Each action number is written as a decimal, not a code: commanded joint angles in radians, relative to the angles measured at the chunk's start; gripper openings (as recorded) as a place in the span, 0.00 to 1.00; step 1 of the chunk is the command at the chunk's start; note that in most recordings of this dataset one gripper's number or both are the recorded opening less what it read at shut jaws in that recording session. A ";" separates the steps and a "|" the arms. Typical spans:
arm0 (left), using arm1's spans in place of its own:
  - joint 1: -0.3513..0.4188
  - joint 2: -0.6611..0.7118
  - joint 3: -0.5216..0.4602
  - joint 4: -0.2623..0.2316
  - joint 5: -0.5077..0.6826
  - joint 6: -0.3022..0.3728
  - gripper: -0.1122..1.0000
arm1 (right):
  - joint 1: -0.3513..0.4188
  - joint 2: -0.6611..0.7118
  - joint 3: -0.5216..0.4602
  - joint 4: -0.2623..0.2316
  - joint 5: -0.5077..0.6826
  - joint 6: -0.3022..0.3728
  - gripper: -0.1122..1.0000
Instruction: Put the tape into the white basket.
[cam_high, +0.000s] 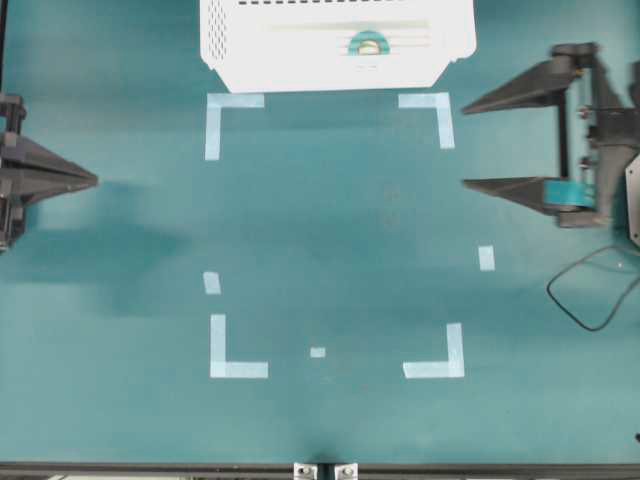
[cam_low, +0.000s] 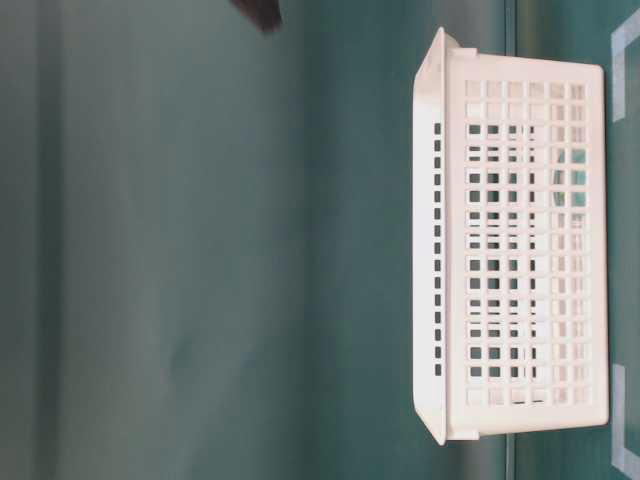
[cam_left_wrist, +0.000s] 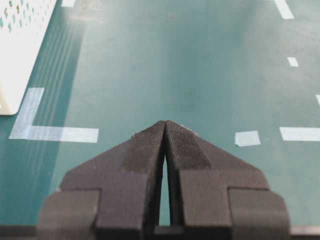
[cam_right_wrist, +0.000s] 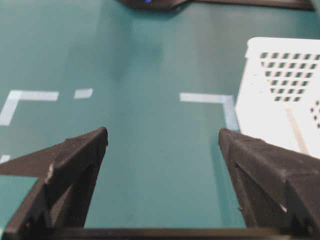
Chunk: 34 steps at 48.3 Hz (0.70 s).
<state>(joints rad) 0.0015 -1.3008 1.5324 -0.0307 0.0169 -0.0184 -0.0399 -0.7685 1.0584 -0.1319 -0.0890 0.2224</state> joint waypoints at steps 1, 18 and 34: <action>0.005 0.006 -0.012 0.000 -0.009 0.000 0.00 | -0.003 -0.083 0.037 -0.002 -0.020 0.002 0.96; 0.005 0.006 -0.012 0.000 -0.009 0.000 0.00 | 0.003 -0.314 0.186 -0.002 -0.018 0.009 0.96; 0.006 0.006 -0.012 0.000 -0.008 0.003 0.00 | 0.005 -0.463 0.279 -0.002 -0.009 0.009 0.96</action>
<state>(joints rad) 0.0031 -1.3023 1.5324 -0.0307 0.0169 -0.0184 -0.0368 -1.2149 1.3376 -0.1319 -0.0982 0.2316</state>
